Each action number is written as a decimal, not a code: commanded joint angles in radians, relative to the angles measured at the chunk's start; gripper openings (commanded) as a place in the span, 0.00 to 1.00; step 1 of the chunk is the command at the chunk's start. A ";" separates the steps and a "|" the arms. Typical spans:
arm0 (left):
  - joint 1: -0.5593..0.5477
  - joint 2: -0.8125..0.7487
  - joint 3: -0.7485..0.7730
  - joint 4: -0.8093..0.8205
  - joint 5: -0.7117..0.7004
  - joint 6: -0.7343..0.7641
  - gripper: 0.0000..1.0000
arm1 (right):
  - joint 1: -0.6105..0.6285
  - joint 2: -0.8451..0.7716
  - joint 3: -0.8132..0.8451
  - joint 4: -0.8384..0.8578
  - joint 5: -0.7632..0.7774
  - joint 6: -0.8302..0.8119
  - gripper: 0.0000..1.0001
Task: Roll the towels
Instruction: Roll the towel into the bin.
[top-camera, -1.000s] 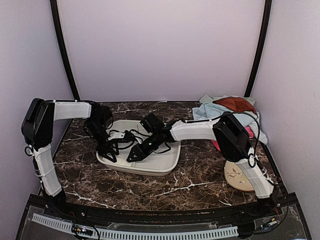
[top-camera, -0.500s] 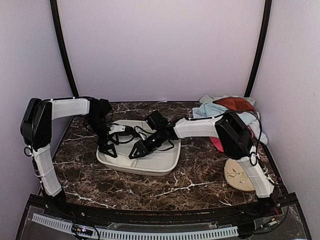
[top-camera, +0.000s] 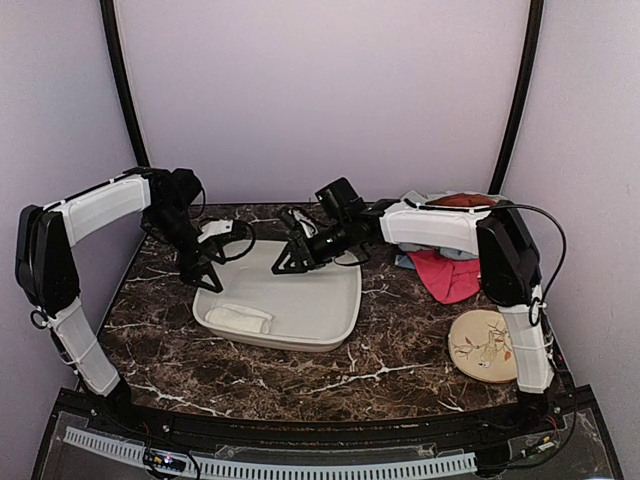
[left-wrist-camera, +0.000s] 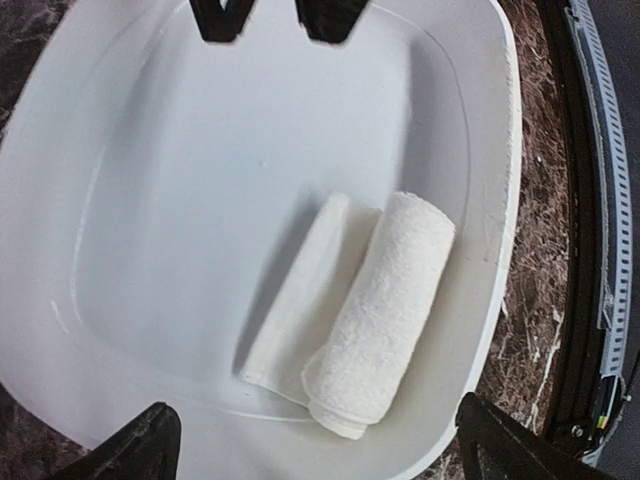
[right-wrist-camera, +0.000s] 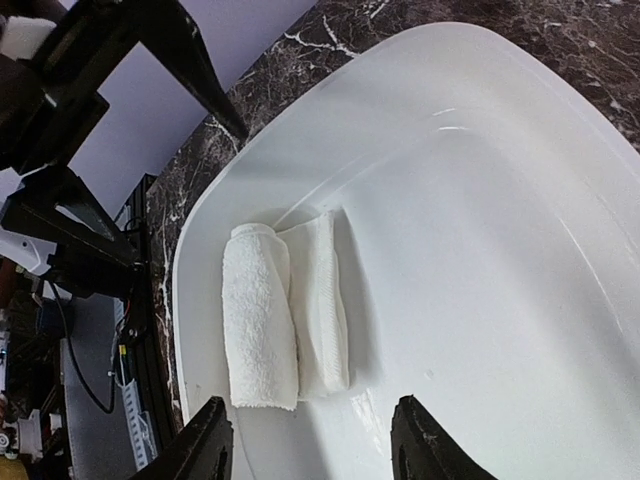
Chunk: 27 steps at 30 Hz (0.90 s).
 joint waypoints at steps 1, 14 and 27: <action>0.023 -0.087 -0.132 -0.065 0.020 0.042 0.98 | -0.008 -0.133 -0.092 -0.067 0.114 -0.024 0.53; 0.169 -0.343 -0.473 0.064 -0.050 0.049 0.91 | -0.010 -0.498 -0.511 -0.317 0.551 0.113 0.49; 0.170 -0.330 -0.638 0.387 -0.086 -0.129 0.83 | -0.024 -0.450 -0.551 -0.209 0.470 0.166 0.47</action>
